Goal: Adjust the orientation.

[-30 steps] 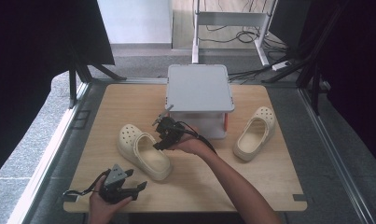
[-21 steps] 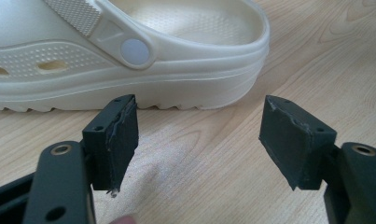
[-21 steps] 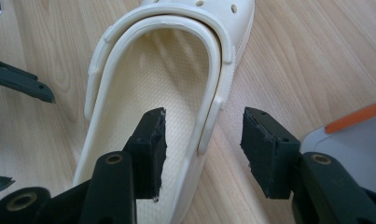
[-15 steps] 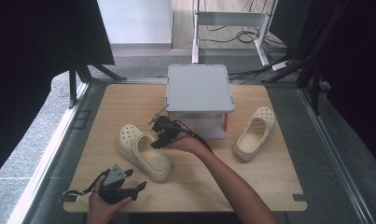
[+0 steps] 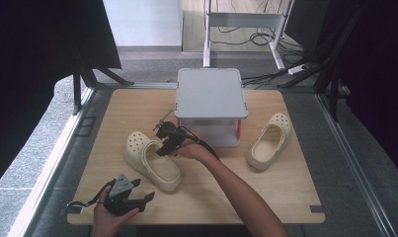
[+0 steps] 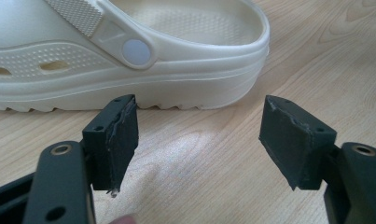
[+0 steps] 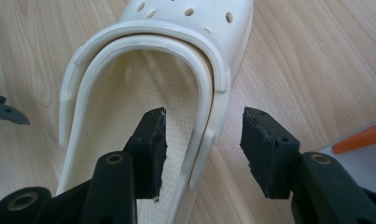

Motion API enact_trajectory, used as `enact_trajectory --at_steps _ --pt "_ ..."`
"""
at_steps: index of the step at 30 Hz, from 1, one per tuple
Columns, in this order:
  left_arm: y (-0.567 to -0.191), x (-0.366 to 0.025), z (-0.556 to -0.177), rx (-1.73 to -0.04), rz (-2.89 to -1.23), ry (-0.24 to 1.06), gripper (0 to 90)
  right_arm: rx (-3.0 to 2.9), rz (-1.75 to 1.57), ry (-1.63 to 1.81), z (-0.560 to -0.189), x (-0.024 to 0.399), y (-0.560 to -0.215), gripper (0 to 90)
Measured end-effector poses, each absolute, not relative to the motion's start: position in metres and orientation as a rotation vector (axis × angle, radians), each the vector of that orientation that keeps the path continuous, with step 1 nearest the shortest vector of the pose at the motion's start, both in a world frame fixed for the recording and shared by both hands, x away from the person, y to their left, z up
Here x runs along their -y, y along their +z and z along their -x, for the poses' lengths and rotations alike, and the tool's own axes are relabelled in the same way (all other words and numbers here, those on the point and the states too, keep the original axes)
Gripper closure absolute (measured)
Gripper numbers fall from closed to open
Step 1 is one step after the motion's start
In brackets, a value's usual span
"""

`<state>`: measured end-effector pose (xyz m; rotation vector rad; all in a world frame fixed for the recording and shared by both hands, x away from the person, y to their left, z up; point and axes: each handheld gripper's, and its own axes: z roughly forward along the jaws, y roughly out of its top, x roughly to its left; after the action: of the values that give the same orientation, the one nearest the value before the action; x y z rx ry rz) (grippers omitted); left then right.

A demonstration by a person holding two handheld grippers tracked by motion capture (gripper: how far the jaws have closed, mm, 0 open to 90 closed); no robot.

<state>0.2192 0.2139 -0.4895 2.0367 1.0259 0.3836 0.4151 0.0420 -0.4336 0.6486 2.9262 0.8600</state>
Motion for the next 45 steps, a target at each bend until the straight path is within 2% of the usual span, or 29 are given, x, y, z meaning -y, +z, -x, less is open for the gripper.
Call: enact_trajectory --at_steps 7,12,15,20,45 --pt "-0.49 -0.214 -0.219 -1.026 -2.039 0.385 28.6 -2.93 -0.669 0.823 -0.42 -0.048 -0.437 54.4" --pt "-0.49 -0.214 -0.219 -1.027 -2.043 0.389 28.6 -2.923 -0.687 0.793 -0.42 -0.051 -0.439 62.0" --pt "-0.49 -0.214 -0.219 -1.027 -2.044 0.39 28.6 -2.935 -0.728 0.791 -0.42 -0.053 -0.442 70.6" --pt "-0.49 -0.214 -0.219 -1.027 -2.044 0.391 28.6 -2.927 -0.757 0.782 -0.419 -0.054 -0.443 73.7" --pt "-0.49 -0.215 -0.219 -1.028 -2.046 0.396 28.6 -2.906 -0.81 0.84 -0.412 -0.054 -0.431 78.4"
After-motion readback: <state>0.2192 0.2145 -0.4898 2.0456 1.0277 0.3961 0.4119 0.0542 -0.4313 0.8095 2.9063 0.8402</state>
